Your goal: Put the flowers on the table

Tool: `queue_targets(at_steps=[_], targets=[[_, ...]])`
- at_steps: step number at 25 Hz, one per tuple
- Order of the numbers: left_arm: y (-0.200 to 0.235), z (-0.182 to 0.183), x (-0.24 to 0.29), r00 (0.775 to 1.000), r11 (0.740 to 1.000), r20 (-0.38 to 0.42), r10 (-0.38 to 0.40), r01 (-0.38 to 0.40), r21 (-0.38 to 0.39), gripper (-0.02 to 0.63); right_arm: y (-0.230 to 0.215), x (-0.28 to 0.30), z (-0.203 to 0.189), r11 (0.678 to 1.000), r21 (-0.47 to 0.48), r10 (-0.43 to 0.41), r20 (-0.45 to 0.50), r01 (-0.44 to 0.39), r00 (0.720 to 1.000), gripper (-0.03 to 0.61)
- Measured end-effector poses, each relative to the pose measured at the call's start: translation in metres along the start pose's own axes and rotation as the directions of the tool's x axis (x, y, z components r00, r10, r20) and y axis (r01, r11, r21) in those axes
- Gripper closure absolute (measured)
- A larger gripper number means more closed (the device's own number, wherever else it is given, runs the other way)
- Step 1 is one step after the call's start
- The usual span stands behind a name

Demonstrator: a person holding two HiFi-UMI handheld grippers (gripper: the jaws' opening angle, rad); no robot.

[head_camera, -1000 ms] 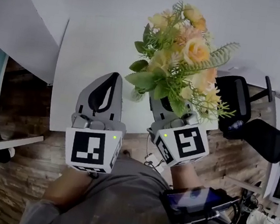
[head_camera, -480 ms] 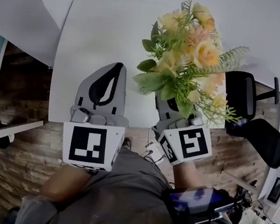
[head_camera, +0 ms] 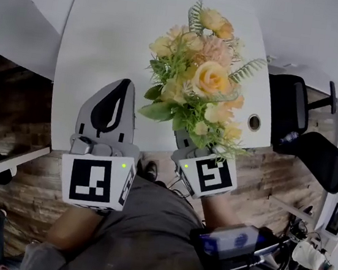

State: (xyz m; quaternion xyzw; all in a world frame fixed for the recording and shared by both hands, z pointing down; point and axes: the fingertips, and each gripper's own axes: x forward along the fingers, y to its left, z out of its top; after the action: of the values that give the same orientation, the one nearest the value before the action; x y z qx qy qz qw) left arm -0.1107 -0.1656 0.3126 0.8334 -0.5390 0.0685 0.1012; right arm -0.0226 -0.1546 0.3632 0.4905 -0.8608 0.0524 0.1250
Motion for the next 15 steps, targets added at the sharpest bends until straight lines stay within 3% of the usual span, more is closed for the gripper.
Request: queue_targets(at_steps=[15], targets=[[-0.012, 0.001, -0.004, 0.999, 0.999, -0.038, 0.007, -0.006, 0.036, 0.609, -0.004, -0.008, -0.022, 1.0, -0.011, 0.002, -0.034, -0.003, 0.999, 0.552]])
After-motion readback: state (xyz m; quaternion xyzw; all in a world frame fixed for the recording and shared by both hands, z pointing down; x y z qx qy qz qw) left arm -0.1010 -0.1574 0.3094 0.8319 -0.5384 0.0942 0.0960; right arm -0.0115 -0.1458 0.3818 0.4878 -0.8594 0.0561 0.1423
